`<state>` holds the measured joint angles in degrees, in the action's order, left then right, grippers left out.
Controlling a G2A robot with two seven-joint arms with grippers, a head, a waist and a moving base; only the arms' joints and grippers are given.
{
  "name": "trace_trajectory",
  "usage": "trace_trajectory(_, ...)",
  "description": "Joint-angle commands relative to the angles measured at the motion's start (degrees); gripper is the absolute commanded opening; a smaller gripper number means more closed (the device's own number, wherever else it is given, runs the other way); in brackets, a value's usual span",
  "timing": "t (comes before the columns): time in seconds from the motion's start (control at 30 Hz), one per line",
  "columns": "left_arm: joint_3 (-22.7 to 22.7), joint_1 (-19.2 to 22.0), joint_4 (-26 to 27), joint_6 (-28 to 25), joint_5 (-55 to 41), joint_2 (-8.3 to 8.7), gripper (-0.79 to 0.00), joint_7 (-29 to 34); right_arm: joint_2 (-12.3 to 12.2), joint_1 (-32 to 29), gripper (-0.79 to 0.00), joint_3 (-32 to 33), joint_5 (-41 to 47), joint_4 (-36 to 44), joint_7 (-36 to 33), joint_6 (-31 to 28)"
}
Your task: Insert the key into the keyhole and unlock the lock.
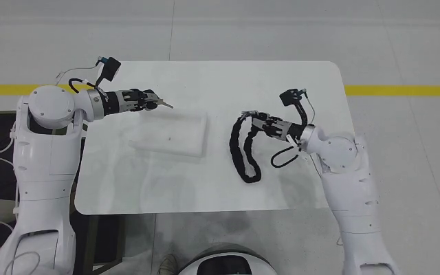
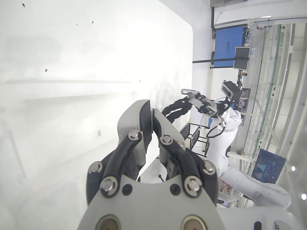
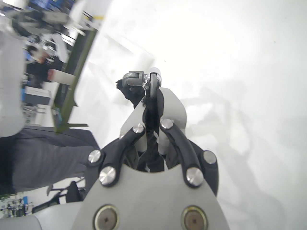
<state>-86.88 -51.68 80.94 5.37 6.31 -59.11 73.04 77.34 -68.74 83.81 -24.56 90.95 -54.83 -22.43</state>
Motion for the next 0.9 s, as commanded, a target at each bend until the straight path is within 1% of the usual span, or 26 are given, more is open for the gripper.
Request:
trace_trajectory(0.0, 0.0, 0.0, 0.0, 0.0, 0.0, 0.0, -0.785, 0.0, -0.2, -1.3, -0.785, 1.0, 8.5, -0.9, 1.3, -4.4)
trace_trajectory(0.1, 0.0, 0.0, 0.0, 0.0, 0.0, 0.0, -0.785, 0.0, -0.3, -1.3, -0.785, 1.2, 18.9, -4.2, 1.7, -6.5)
trace_trajectory(0.3, 0.0, 0.0, 0.0, 0.0, 0.0, 0.0, -0.785, 0.0, -0.2, 0.8, -0.785, -2.2, 36.5, -9.9, -2.4, -10.1)
trace_trajectory(0.47, 0.0, 0.0, 0.0, 0.0, 0.0, 0.0, -0.785, 0.0, 0.3, 2.2, -0.785, -5.2, 49.6, -14.3, -6.0, -10.1)
trace_trajectory(0.5, 0.0, 0.0, 0.0, 0.0, 0.0, 0.0, -0.785, 0.0, 0.3, 2.6, -0.785, -5.8, 51.1, -15.1, -7.2, -9.8)
trace_trajectory(0.53, 0.0, 0.0, 0.0, 0.0, 0.0, 0.0, -0.785, 0.0, 0.2, 3.3, -0.785, -6.0, 49.9, -16.0, -8.2, -9.9)
trace_trajectory(0.57, 0.0, 0.0, 0.0, 0.0, 0.0, 0.0, -0.785, 0.0, 0.1, 3.5, -0.785, -5.9, 48.6, -16.3, -8.4, -10.1)
trace_trajectory(0.8, 0.0, 0.0, 0.0, 0.0, 0.0, 0.0, -0.785, 0.0, 0.1, 3.5, -0.785, -5.9, 48.6, -16.3, -8.4, -10.1)
trace_trajectory(0.83, -0.2, -0.9, 0.4, 0.1, -0.9, -0.04, -0.785, -0.5, 0.1, 3.5, -0.785, -5.9, 48.6, -16.3, -8.4, -10.1)
trace_trajectory(0.87, -1.4, -3.9, 2.6, 0.6, -5.7, -0.3, -0.785, -3.6, 0.1, 3.5, -0.785, -5.9, 48.6, -16.3, -8.4, -10.1)
